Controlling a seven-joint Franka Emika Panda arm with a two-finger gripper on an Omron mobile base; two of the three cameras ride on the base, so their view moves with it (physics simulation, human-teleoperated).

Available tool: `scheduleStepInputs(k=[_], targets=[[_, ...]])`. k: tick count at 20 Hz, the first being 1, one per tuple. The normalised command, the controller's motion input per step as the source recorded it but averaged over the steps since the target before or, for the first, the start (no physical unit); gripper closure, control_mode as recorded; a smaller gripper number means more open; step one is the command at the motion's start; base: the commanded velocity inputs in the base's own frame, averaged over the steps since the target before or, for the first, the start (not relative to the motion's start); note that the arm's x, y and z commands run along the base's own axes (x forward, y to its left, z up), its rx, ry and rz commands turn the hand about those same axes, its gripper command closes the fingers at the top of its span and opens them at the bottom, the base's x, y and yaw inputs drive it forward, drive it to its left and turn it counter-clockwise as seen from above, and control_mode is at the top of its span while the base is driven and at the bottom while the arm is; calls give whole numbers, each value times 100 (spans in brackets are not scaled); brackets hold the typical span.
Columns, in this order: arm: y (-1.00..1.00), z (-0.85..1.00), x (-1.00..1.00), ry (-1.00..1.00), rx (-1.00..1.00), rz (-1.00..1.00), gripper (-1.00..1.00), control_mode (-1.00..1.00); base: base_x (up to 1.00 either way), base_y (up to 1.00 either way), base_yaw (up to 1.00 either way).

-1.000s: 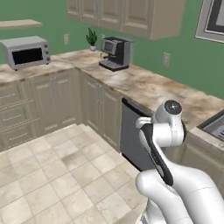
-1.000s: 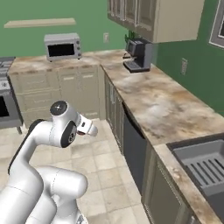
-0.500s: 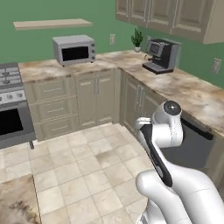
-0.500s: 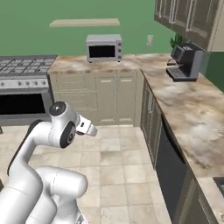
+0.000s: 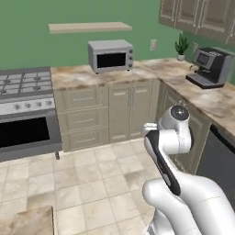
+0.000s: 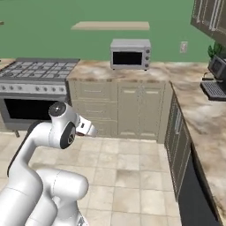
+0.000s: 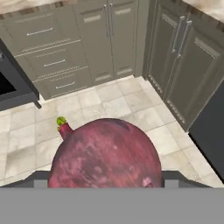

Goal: Turn on the sink faucet. Then move the onion from the counter to the sink. Turn off the sink. Move the vegetable from the sink to the pot next to the stove. Finally move the pot to the front left burner.

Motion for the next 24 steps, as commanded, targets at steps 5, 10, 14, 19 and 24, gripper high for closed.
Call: scheduleStepInputs(k=[5,10,14,19,24], targets=[[0,0,0,0,0,0,100,100,74,0,37],[0,0,0,0,0,0,100,100,73,0,42],[0,0,0,0,0,0,100,100,68,0,42],[0,0,0,0,0,0,100,100,80,0,36],[0,0,0,0,0,0,100,100,34,0,3]])
